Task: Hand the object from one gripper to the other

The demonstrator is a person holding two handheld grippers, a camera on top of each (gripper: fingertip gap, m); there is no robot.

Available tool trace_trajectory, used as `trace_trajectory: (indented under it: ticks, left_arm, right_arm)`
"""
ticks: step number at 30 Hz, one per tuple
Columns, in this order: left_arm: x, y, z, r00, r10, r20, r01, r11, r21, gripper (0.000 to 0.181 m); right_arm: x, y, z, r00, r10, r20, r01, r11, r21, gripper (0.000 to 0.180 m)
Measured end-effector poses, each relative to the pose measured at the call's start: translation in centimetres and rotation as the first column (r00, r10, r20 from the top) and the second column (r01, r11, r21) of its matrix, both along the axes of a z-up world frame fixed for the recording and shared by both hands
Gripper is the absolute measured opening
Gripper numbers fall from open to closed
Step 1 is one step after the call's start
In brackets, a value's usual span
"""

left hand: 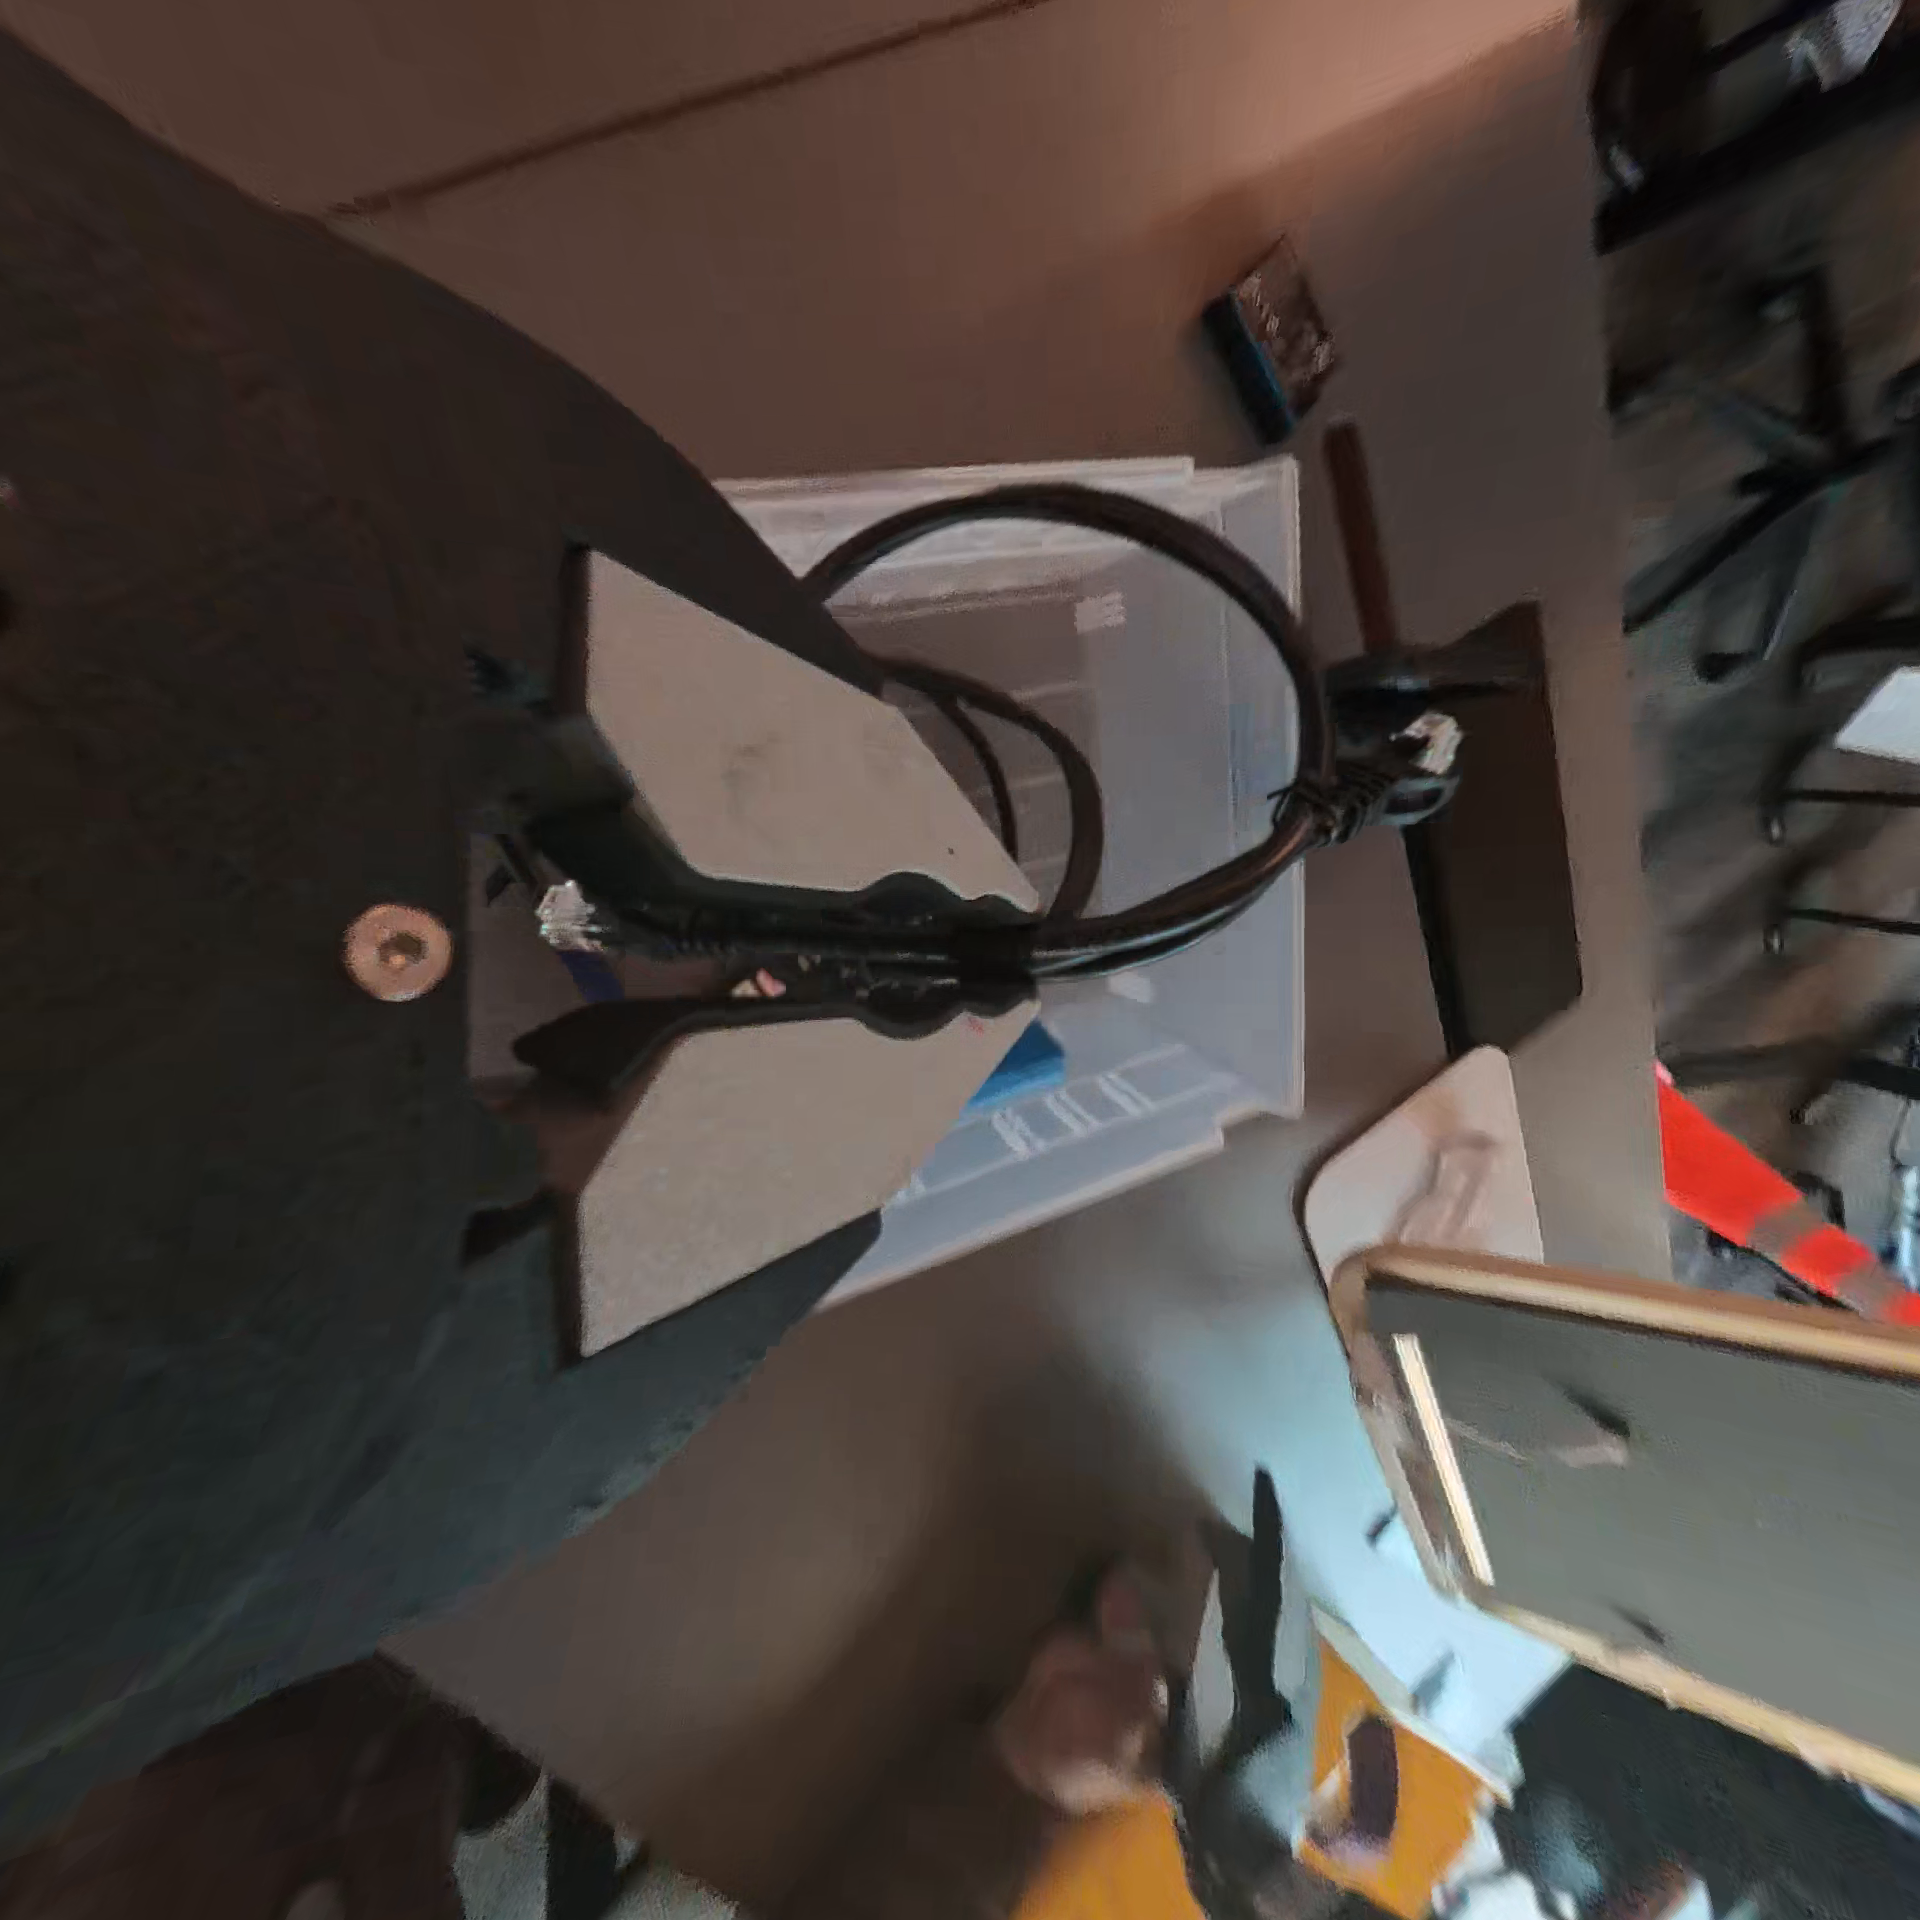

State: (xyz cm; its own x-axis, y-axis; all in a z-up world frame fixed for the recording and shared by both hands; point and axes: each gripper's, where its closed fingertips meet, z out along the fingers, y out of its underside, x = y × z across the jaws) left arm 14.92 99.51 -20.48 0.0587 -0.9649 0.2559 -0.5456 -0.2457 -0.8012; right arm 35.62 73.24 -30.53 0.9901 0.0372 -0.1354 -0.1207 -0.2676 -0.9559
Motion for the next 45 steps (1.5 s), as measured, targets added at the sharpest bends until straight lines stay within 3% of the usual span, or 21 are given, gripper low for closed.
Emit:
trace_trajectory:
  ticks: [2, 9, 11, 15, 19, 22, 25, 29, 31, 34, 37, 39, 43, 45]
  left_arm:
    - [-0.5, -1.2, -1.2, 0.995, -0.057, -0.077, 0.054, 0.997, -0.052, 0.006]
    - [-3.3, -2.2, -7.6, 0.882, -0.099, -0.461, 0.147, 0.987, 0.070, 0.008]
    - [-3.2, -1.6, -7.4, 0.876, -0.057, -0.480, 0.142, 0.980, 0.143, 0.007]
    - [-0.3, -0.7, -1.6, 0.971, 0.026, -0.239, 0.044, 0.959, 0.281, 0.006]
    - [2.2, -3.0, 4.7, 1.000, 0.008, -0.014, -0.003, 0.927, 0.374, 0.006]
    - [4.2, -9.6, 8.9, 0.967, -0.197, 0.160, 0.124, 0.916, 0.382, 0.006]
    - [5.1, -18.9, 11.4, 0.830, -0.448, 0.332, 0.328, 0.874, 0.358, 0.005]
    - [7.0, -27.5, 8.8, 0.715, -0.540, 0.444, 0.492, 0.840, 0.229, 0.005]
    - [8.9, -29.3, 5.9, 0.710, -0.533, 0.460, 0.476, 0.845, 0.245, 0.005]
    - [12.6, -28.6, 1.0, 0.775, -0.454, 0.440, 0.363, 0.889, 0.279, 0.005]
    - [13.1, -30.9, -1.9, 0.661, -0.548, 0.513, 0.548, 0.819, 0.169, 0.004]
    - [12.9, -31.3, -2.8, 0.606, -0.552, 0.573, 0.607, 0.786, 0.116, 0.003]
    - [13.3, -29.7, -3.5, 0.630, -0.542, 0.555, 0.538, 0.821, 0.191, 0.004]
    - [13.2, -29.0, -3.2, 0.638, -0.517, 0.571, 0.509, 0.839, 0.191, 0.004]
  right_arm:
    - [0.0, 0.0, 0.0, 1.000, -0.001, 0.004, 0.001, 1.000, 0.002, 0.044]
    - [-0.4, -0.2, 0.1, 1.000, 0.007, 0.018, -0.007, 1.000, 0.009, 0.041]
    - [-0.4, -0.2, 0.1, 1.000, 0.008, 0.019, -0.008, 1.000, 0.010, 0.041]
    - [-0.4, -0.1, 0.1, 1.000, 0.011, 0.014, -0.011, 1.000, 0.006, 0.040]
    - [-0.4, -0.1, 0.1, 1.000, 0.016, 0.006, -0.017, 1.000, 0.008, 0.041]
    - [-0.9, -0.2, 0.2, 0.999, 0.045, 0.011, -0.045, 0.999, 0.016, 0.042]
    - [-2.5, -0.3, 1.2, 0.990, 0.139, -0.017, -0.138, 0.988, 0.075, 0.052]
    - [-5.6, -0.9, 2.6, 0.927, 0.343, -0.149, -0.320, 0.934, 0.158, 0.065]
    - [-5.3, -1.0, 3.0, 0.934, 0.331, -0.137, -0.307, 0.936, 0.171, 0.068]
    - [-2.4, -1.0, 2.6, 0.987, 0.142, -0.078, -0.132, 0.983, 0.129, 0.065]
    - [0.2, -1.4, 2.2, 1.000, -0.006, -0.005, 0.006, 0.997, 0.082, 0.068]
    - [0.0, -1.5, 2.4, 1.000, 0.004, 0.027, -0.006, 0.996, 0.085, 0.068]
    - [-1.3, -1.2, 2.7, 0.997, 0.084, 0.000, -0.083, 0.991, 0.109, 0.071]
    - [-3.2, -1.2, 3.2, 0.978, 0.201, -0.057, -0.192, 0.971, 0.141, 0.064]
